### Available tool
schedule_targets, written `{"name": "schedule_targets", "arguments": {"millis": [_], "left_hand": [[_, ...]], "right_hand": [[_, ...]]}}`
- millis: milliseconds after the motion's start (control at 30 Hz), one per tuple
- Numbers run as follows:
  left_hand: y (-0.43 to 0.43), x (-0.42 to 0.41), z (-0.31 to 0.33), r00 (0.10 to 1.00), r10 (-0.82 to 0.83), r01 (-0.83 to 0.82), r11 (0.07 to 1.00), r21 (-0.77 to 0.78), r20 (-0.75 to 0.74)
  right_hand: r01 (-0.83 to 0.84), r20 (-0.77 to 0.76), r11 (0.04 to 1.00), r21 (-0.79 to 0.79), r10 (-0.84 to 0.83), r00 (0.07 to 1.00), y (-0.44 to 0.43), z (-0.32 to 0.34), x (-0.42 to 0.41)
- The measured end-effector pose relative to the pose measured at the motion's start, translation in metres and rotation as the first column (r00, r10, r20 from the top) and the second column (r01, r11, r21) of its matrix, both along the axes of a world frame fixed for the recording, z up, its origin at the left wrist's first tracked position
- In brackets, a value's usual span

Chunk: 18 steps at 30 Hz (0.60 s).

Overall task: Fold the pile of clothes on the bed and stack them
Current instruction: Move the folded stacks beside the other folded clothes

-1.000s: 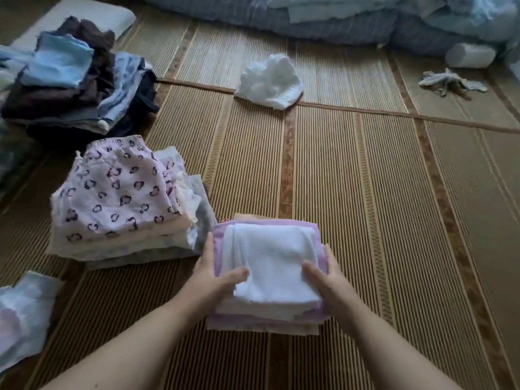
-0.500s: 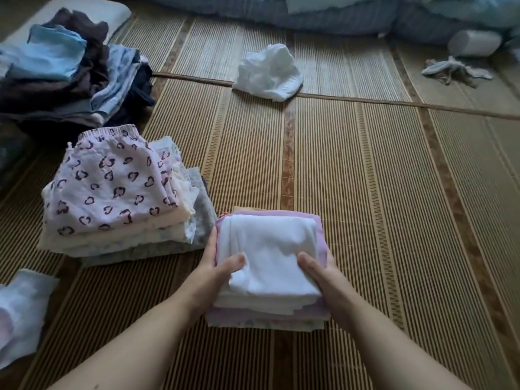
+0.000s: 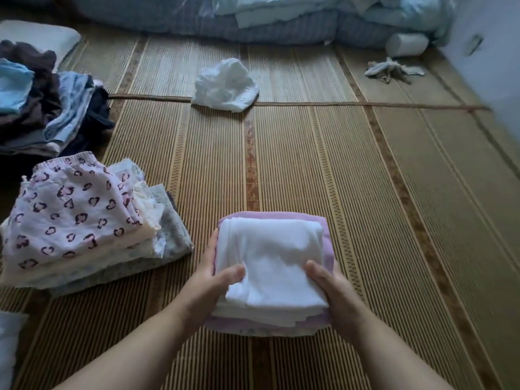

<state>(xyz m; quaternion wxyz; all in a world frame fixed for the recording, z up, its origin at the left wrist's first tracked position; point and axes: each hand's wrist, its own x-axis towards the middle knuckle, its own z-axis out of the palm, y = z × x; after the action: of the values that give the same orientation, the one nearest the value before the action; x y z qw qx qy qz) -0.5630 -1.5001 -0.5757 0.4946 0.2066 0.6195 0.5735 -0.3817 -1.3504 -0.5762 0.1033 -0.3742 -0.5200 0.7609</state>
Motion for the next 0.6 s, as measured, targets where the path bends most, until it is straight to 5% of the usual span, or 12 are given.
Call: {"name": "schedule_targets", "arguments": {"millis": [300, 600], "left_hand": [[0.137, 0.138, 0.085, 0.966, -0.254, 0.255, 0.967, 0.012, -0.053], [0.351, 0.339, 0.063, 0.942, -0.336, 0.337, 0.938, 0.077, -0.023]], "right_hand": [[0.313, 0.036, 0.95, -0.015, -0.312, 0.949, 0.093, 0.09, 0.164], [0.359, 0.128, 0.929, 0.094, -0.369, 0.921, 0.296, 0.095, 0.368]]}}
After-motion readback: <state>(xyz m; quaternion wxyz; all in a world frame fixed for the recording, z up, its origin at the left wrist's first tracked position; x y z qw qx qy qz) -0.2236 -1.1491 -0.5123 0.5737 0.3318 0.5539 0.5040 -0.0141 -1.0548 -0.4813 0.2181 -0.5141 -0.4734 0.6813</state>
